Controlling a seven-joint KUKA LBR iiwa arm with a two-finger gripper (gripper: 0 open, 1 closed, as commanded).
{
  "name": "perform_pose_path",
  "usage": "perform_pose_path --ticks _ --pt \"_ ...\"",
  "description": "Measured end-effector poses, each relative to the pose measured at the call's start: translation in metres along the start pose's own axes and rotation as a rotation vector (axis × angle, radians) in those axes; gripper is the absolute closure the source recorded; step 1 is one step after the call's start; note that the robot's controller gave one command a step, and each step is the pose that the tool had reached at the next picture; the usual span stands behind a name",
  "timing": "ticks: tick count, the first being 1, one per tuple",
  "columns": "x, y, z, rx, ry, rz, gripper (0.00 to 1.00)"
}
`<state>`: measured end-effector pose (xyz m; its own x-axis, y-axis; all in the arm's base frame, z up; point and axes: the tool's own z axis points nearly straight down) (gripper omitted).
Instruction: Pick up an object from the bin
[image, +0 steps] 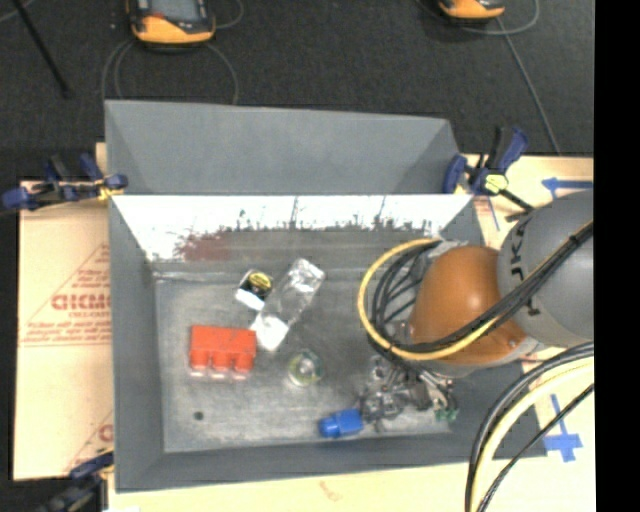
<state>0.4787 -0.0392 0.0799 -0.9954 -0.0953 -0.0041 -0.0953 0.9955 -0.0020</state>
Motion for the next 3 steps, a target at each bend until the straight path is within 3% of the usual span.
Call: perform_pose_path --ticks 1,2,3 --pt "-0.0008 0.0002 -0.0001 0.0 -0.002 0.0 0.0" --pt "0.0 0.0001 0.0 0.0 0.0 -0.001 1.0" --pt "-0.0009 0.0002 -0.0002 0.0 -0.002 -0.002 0.0"
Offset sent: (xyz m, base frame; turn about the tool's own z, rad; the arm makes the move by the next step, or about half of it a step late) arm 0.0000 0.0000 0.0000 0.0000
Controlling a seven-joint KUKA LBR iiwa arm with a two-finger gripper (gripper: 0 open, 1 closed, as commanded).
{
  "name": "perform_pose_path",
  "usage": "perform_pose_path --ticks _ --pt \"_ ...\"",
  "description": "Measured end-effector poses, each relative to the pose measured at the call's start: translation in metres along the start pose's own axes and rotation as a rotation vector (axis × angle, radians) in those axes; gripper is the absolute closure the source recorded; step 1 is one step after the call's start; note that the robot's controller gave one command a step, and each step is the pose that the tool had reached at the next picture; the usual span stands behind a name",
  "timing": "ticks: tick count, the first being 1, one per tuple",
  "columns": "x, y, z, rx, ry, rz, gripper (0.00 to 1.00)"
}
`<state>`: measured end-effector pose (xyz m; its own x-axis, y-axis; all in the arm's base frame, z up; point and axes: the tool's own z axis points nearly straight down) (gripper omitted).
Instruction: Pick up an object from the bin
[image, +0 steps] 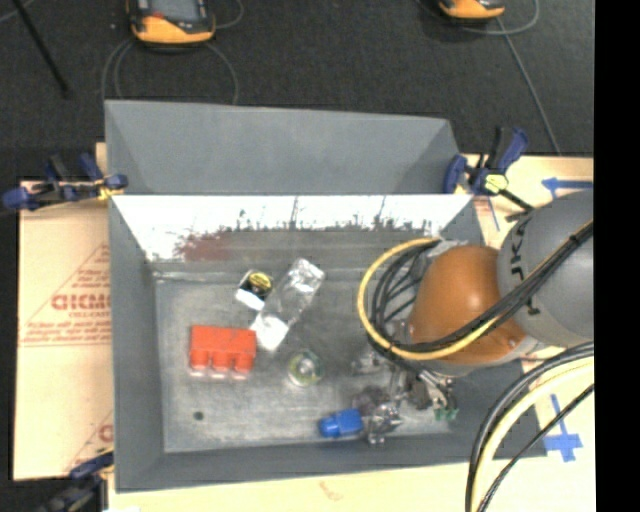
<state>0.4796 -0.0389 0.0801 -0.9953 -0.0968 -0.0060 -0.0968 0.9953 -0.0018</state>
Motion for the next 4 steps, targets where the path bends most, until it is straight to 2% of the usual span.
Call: perform_pose_path --ticks 1,2,3,4 --pt "0.0008 0.0 0.0002 0.0 0.002 -0.001 1.0" --pt "-0.0001 0.0 0.0 0.0 0.0 -0.001 0.0" --pt "0.0009 0.0 0.0002 0.0 0.002 -0.002 1.0" --pt "-0.0001 0.0 -0.0001 0.0 0.0 -0.002 0.0"
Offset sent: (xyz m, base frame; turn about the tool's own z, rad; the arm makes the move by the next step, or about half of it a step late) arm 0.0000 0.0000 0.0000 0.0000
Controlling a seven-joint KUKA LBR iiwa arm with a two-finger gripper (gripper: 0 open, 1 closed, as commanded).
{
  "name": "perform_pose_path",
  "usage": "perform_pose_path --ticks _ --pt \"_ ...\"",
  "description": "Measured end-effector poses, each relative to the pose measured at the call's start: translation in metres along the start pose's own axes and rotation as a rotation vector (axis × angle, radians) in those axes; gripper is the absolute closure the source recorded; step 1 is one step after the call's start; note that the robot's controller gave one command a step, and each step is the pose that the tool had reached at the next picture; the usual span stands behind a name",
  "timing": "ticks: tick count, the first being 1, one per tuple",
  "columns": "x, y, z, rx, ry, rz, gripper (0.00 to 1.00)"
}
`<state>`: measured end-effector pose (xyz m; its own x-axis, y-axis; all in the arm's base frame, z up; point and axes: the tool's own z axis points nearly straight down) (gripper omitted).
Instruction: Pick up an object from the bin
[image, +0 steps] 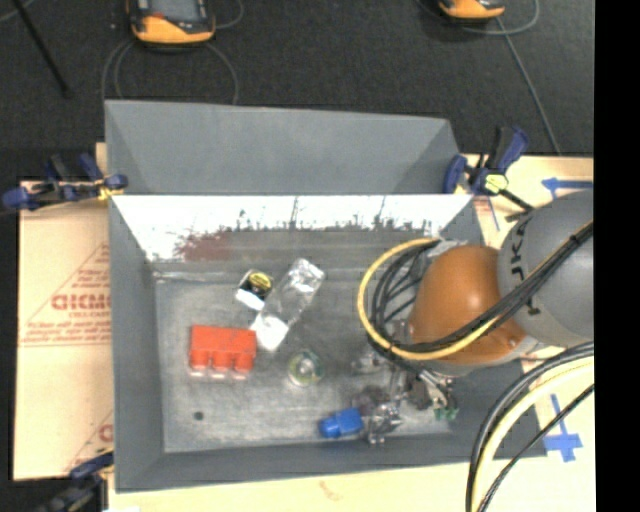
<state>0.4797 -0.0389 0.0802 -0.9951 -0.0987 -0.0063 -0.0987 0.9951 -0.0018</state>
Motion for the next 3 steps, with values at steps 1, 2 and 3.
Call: perform_pose_path --ticks 1,2,3 --pt "0.0009 0.0 0.0002 0.0 0.002 -0.001 1.0" --pt "0.0001 0.0 0.0 0.0 0.0 -0.001 0.0" --pt "0.0009 0.0 0.0002 0.0 0.002 -0.001 1.0"
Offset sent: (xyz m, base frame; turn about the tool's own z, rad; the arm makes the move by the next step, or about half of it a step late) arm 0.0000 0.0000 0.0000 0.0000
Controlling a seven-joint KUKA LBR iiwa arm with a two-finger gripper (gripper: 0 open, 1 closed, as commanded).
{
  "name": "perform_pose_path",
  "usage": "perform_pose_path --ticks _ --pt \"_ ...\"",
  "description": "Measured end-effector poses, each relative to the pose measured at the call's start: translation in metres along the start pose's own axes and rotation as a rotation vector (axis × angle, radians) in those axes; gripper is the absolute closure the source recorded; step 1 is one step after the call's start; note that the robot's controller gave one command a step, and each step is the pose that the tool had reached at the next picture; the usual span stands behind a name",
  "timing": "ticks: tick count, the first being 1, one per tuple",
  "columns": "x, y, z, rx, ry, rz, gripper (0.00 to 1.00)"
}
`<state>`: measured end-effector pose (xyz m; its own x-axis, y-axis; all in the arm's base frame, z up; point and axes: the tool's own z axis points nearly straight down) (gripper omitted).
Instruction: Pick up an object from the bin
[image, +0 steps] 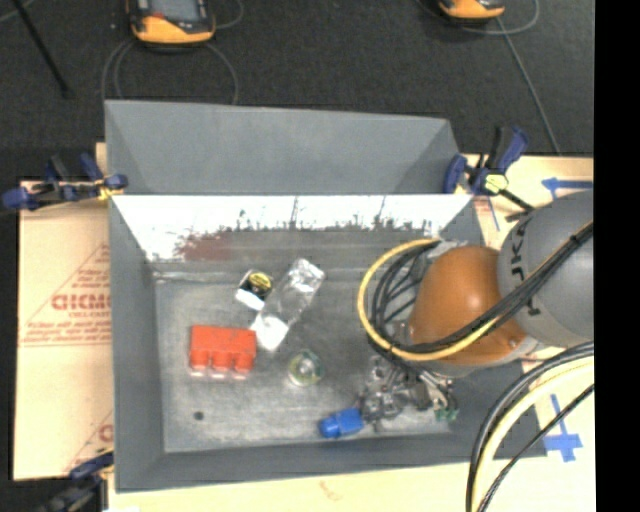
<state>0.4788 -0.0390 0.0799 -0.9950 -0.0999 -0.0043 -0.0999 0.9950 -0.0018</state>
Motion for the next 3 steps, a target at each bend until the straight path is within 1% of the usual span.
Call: perform_pose_path --ticks 1,2,3 --pt "-0.0009 0.0 -0.0002 0.0 -0.002 0.0 0.0" --pt "0.0 0.0 0.0 0.0 0.0 -0.001 1.0" --pt "-0.0009 0.0 -0.0002 0.0 -0.002 -0.001 0.0"
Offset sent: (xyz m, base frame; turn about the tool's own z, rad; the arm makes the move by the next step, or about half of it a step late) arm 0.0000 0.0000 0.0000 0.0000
